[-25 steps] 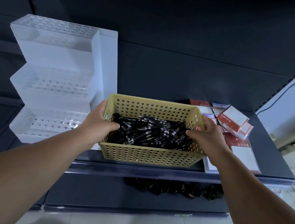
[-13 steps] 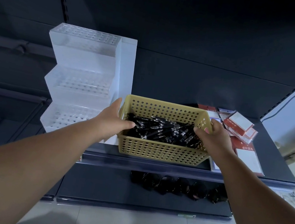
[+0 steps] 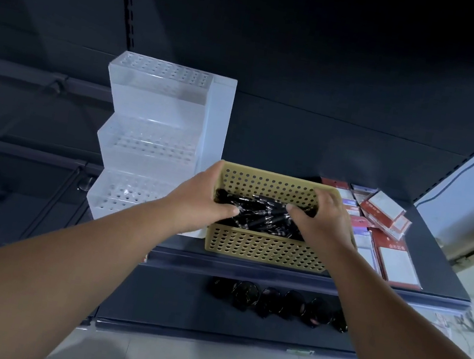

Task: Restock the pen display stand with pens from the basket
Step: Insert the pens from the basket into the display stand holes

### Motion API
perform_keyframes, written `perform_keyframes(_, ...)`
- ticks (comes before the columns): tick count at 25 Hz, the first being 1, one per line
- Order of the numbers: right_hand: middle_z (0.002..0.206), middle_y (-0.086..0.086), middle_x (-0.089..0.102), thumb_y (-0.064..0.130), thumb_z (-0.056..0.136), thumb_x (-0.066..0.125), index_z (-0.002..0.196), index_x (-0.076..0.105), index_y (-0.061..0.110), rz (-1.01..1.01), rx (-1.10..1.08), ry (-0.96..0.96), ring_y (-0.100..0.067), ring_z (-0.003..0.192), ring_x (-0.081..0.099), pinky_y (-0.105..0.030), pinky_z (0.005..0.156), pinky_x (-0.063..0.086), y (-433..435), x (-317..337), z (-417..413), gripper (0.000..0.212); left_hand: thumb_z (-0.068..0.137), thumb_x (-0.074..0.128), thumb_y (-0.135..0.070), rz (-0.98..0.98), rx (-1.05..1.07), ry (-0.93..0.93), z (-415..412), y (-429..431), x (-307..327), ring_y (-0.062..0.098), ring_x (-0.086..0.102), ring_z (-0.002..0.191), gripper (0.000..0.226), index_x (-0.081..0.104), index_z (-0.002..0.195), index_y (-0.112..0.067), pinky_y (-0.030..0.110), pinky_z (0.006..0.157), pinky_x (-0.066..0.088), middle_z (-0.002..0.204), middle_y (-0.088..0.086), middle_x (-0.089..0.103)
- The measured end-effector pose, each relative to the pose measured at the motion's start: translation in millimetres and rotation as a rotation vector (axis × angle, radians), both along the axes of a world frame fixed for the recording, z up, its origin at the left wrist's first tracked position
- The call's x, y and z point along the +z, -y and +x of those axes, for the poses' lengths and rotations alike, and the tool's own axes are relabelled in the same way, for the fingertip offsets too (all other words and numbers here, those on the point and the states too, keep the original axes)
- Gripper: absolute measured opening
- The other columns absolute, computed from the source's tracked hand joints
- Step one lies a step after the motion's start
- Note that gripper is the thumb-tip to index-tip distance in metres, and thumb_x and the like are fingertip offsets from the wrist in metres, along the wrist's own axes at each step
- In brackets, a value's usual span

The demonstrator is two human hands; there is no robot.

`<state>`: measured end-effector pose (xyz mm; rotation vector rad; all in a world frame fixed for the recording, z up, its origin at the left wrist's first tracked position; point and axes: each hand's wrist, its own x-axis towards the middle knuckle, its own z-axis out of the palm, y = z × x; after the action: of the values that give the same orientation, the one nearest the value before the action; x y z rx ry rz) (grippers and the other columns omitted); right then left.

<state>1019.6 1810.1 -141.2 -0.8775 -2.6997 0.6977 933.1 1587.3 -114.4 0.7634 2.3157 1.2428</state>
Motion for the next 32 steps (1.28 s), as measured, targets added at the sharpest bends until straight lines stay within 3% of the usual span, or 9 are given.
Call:
perform_keyframes(5, 0.140, -0.007, 0.049, 0.043, 0.087, 0.065, 0.144, 0.041, 0.026, -0.126, 0.132, 0.254, -0.020, 0.106, 0.059, -0.033, 0.082, 0.052, 14.2, -14.7, -28.7, 0.064, 0.086, 0.067, -0.035, -0.100, 0.002, -0.058, -6.7, -3.6, -14.7, 0.014, 0.032, 0.139, 0.089, 0.007, 0.152, -0.030, 0.026, 0.105, 0.025, 0.155, -0.006, 0.028)
perform_keyframes(9, 0.144, -0.002, 0.046, 0.038, 0.088, 0.067, 0.141, 0.048, 0.028, -0.100, 0.221, 0.349, -0.021, 0.127, 0.047, -0.034, 0.098, 0.042, 30.8, -6.3, -55.7, 0.057, 0.085, 0.066, -0.042, -0.139, -0.042, -0.104, -5.5, 2.6, -7.9, 0.012, 0.027, 0.141, 0.091, 0.006, 0.153, -0.031, 0.028, 0.109, 0.024, 0.157, -0.008, 0.023)
perform_keyframes(14, 0.139, -0.005, 0.052, 0.033, 0.080, 0.075, 0.136, 0.053, 0.028, -0.010, 0.274, 0.495, -0.026, 0.124, 0.049, -0.039, 0.101, 0.044, 42.9, -11.8, -76.7, 0.061, 0.085, 0.065, -0.042, -0.155, -0.029, -0.152, -10.1, 19.0, -2.6, 0.009, 0.021, 0.142, 0.090, 0.006, 0.153, -0.030, 0.025, 0.110, 0.020, 0.158, -0.011, 0.019)
perform_keyframes(17, 0.133, -0.006, 0.058, 0.027, 0.078, 0.075, 0.135, 0.054, 0.027, 0.068, 0.336, 0.577, -0.027, 0.118, 0.055, -0.033, 0.096, 0.045, 40.5, -23.0, -78.2, 0.061, 0.086, 0.066, -0.037, -0.094, -0.003, -0.253, -0.8, 25.3, -12.4, 0.008, 0.023, 0.140, 0.087, 0.010, 0.152, -0.029, 0.016, 0.102, 0.017, 0.156, -0.011, 0.024)
perform_keyframes(21, 0.132, -0.013, 0.056, 0.015, 0.084, 0.068, 0.136, 0.052, 0.024, 0.116, 0.296, 0.537, -0.028, 0.117, 0.053, -0.035, 0.093, 0.046, 38.8, -28.1, -75.6, 0.055, 0.087, 0.066, -0.034, -0.050, 0.003, -0.242, 9.0, 32.2, -10.2, 0.004, 0.024, 0.137, 0.082, 0.015, 0.150, -0.033, 0.013, 0.095, 0.016, 0.153, -0.014, 0.027)
perform_keyframes(25, 0.106, -0.007, 0.062, 0.018, 0.086, 0.070, 0.099, 0.062, 0.014, 0.103, 0.283, 0.540, -0.024, 0.100, 0.057, -0.030, 0.081, 0.049, 37.4, -27.1, -72.3, 0.016, 0.086, 0.066, -0.038, -0.084, 0.017, -0.217, -1.2, 38.7, 1.2, 0.005, 0.017, 0.143, 0.088, 0.007, 0.152, -0.033, 0.016, 0.102, 0.014, 0.158, -0.015, 0.016)
perform_keyframes(27, 0.090, -0.002, 0.057, 0.019, 0.088, 0.069, 0.081, 0.053, 0.019, 0.060, 0.270, 0.488, -0.022, 0.090, 0.056, -0.027, 0.064, 0.042, 39.3, -21.0, -70.0, 0.018, 0.086, 0.066, -0.038, -0.097, 0.005, -0.206, -4.2, 43.1, 7.8, 0.006, 0.016, 0.144, 0.089, 0.006, 0.152, -0.032, 0.018, 0.105, 0.014, 0.158, -0.013, 0.015)
perform_keyframes(29, 0.086, 0.000, 0.054, 0.019, 0.090, 0.066, 0.084, 0.050, 0.021, 0.070, 0.259, 0.412, -0.020, 0.084, 0.053, -0.026, 0.059, 0.035, 46.3, -14.3, -66.4, 0.017, 0.086, 0.067, -0.038, -0.093, -0.014, -0.195, -0.8, 50.0, 13.2, 0.007, 0.017, 0.144, 0.090, 0.007, 0.152, -0.032, 0.019, 0.106, 0.014, 0.158, -0.012, 0.017)
perform_keyframes(32, 0.089, -0.001, 0.056, 0.018, 0.092, 0.062, 0.091, 0.050, 0.020, 0.112, 0.241, 0.273, -0.018, 0.081, 0.053, -0.028, 0.062, 0.039, 57.8, -3.5, -57.4, 0.011, 0.085, 0.067, -0.037, -0.088, -0.031, -0.202, 10.8, 56.6, 22.8, 0.008, 0.021, 0.142, 0.087, 0.011, 0.151, -0.033, 0.018, 0.102, 0.017, 0.156, -0.011, 0.023)
